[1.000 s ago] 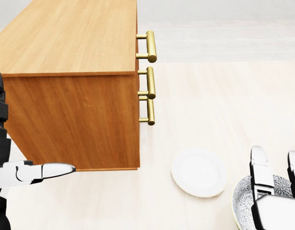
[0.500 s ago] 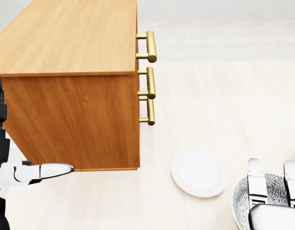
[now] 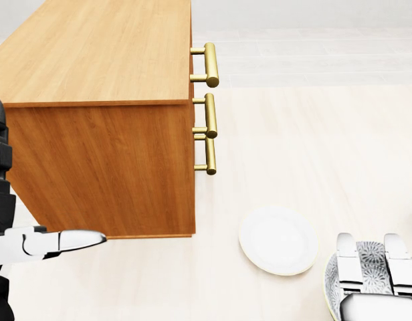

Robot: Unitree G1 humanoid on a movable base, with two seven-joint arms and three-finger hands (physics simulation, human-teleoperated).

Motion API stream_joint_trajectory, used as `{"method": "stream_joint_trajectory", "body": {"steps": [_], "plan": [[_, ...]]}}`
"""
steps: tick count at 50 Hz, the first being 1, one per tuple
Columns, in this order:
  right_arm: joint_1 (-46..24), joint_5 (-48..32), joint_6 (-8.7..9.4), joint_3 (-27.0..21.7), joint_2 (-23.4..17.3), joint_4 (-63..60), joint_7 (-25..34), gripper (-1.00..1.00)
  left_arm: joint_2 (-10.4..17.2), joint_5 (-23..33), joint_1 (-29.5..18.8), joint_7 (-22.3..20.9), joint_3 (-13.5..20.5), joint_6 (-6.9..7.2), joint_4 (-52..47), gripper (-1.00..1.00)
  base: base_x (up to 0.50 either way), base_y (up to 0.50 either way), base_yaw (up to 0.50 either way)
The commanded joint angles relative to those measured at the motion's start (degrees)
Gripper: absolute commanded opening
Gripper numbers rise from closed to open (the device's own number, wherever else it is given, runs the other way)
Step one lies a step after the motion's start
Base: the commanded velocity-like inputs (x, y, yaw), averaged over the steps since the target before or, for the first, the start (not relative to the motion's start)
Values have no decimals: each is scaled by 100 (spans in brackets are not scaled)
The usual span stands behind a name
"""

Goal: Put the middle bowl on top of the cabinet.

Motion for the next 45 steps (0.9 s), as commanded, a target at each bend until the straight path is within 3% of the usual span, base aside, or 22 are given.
{"method": "stream_joint_trajectory", "body": {"steps": [1, 33, 34, 35, 36, 45], "plan": [[6, -42, 0, -92, -28, 243, -98, 100, -13, 43, 23, -27, -16, 0, 1, 100, 0, 0, 0], [-127, 23, 0, -92, -88, 915, -393, 100, -31, 135, 54, -77, -51, 0, 9, 100, 0, 0, 0], [-112, 29, 0, -86, -92, 892, -389, -20, -31, 138, 59, -77, -55, 0, -4, 100, 0, 0, 0], [-94, 15, 0, -78, -89, 859, -382, -40, -31, 144, 69, -78, -63, 0, -22, 100, 0, 0, 0], [-98, 22, 0, -75, -90, 905, -424, -100, -33, 151, 70, -89, -65, 0, 14, 100, 0, 0, 0], [-108, 66, 0, -65, -129, 904, -425, -100, -33, 148, 59, -92, -63, 0, 0, 100, 0, 0, 0]]}}
